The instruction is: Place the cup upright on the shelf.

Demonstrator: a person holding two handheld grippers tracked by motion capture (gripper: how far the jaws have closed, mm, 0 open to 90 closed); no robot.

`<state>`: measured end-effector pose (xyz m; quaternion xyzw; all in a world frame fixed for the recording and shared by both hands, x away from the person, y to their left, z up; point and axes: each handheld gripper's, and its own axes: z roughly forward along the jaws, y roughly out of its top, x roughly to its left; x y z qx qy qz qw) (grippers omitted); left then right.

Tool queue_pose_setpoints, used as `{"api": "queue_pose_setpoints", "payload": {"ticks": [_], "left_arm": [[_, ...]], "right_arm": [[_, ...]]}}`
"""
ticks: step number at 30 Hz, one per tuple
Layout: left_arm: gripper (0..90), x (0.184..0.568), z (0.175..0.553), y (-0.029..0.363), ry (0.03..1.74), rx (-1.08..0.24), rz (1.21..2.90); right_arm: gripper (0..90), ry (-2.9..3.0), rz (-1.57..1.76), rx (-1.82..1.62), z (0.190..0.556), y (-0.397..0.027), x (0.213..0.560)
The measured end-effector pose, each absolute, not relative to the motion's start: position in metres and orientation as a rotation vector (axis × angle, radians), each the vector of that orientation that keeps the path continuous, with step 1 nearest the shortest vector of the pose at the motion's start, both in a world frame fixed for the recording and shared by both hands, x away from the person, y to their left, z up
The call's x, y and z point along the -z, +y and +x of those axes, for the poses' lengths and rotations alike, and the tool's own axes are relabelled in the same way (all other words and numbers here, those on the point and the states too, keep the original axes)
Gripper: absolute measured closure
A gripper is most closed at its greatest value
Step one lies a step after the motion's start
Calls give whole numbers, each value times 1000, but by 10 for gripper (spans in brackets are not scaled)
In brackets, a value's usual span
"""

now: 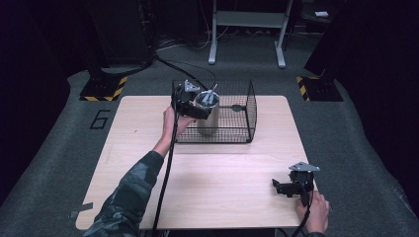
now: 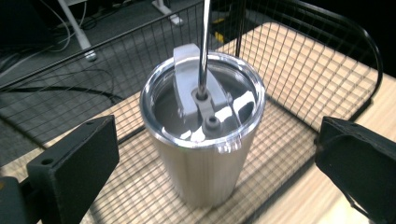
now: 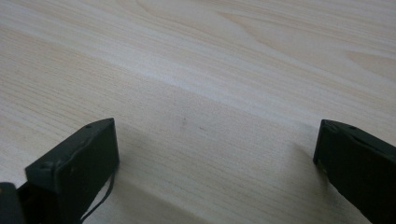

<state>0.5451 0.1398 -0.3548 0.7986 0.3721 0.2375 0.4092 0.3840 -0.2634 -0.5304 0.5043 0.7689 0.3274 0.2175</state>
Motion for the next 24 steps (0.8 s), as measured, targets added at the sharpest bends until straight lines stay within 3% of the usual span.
{"api": "queue_pose_setpoints", "payload": {"ticks": [12,24], "left_arm": [[0,349,489,174,853,-639,2088],[0,373,434,229,877,-661,2119]], "right_arm": [[0,2129,1397,-906,384,-263,530],[0,2129,1397,-906,384,-263,530]]}}
